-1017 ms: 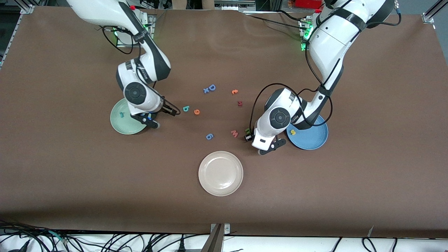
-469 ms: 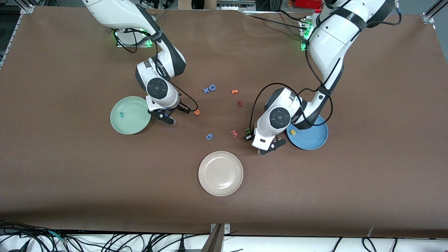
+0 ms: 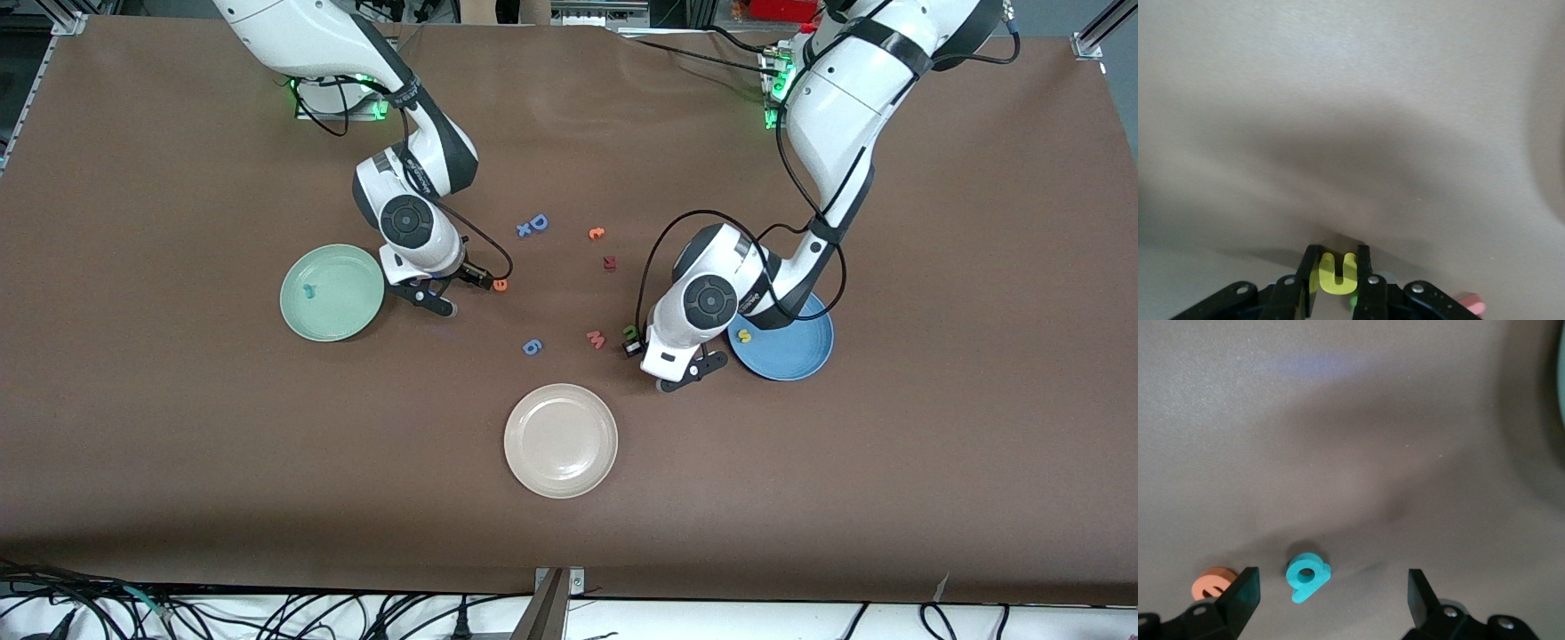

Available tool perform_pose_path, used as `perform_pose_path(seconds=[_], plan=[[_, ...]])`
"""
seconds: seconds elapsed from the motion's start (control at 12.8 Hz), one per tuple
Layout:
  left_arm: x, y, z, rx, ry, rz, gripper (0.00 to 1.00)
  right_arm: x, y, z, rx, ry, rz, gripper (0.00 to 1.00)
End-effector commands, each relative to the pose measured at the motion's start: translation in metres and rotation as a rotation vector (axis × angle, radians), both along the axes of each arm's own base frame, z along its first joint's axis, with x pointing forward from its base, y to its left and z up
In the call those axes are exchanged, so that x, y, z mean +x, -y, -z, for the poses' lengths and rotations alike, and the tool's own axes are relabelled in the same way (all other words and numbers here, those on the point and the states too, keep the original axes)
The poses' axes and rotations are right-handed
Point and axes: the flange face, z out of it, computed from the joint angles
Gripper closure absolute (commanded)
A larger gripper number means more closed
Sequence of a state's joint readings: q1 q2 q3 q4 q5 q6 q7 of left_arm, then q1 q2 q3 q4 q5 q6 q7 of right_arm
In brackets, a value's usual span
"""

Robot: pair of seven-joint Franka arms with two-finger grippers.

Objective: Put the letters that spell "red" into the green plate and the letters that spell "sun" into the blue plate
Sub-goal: 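Carry the U to the blue plate while the right gripper grasps the g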

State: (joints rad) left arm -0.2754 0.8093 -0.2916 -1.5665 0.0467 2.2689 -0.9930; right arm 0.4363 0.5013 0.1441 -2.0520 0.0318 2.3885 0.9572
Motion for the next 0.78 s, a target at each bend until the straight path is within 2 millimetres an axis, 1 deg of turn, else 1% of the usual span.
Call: perform_pose_path(seconds=[0.0, 0.08, 0.16, 0.23, 0.39, 0.47, 0.55, 0.63, 0.7], plan=[[0.017, -0.027, -0.016, 0.016, -0.016, 0.063, 0.84, -0.006, -0.013, 0.012, 0.022, 0.01, -0.033, 0.02], [0.019, -0.031, -0.024, 0.016, -0.012, 0.095, 0.84, -0.008, -0.015, 0.014, 0.022, 0.008, -0.032, 0.04], [0.023, -0.04, -0.031, 0.017, -0.017, 0.122, 0.84, -0.008, -0.015, 0.015, 0.021, 0.006, -0.032, 0.07], [0.029, -0.053, -0.039, 0.014, -0.017, 0.142, 0.84, -0.009, -0.014, 0.016, 0.02, 0.003, -0.032, 0.16], [0.036, -0.077, -0.05, 0.008, -0.032, 0.215, 0.84, -0.01, -0.015, 0.017, 0.019, 0.0, -0.034, 0.31], [0.04, -0.092, -0.051, 0.006, -0.044, 0.247, 0.84, -0.01, -0.014, 0.018, 0.017, -0.002, -0.033, 0.37], [0.043, -0.108, -0.053, -0.002, -0.056, 0.278, 0.84, -0.01, -0.013, 0.018, 0.016, -0.003, -0.034, 0.47], [0.045, -0.118, -0.057, -0.008, -0.062, 0.307, 0.84, -0.011, -0.014, 0.019, 0.016, -0.004, -0.036, 0.56], [0.046, -0.13, -0.059, -0.007, -0.083, 0.32, 0.84, -0.01, -0.013, 0.018, 0.016, -0.003, -0.034, 0.57]])
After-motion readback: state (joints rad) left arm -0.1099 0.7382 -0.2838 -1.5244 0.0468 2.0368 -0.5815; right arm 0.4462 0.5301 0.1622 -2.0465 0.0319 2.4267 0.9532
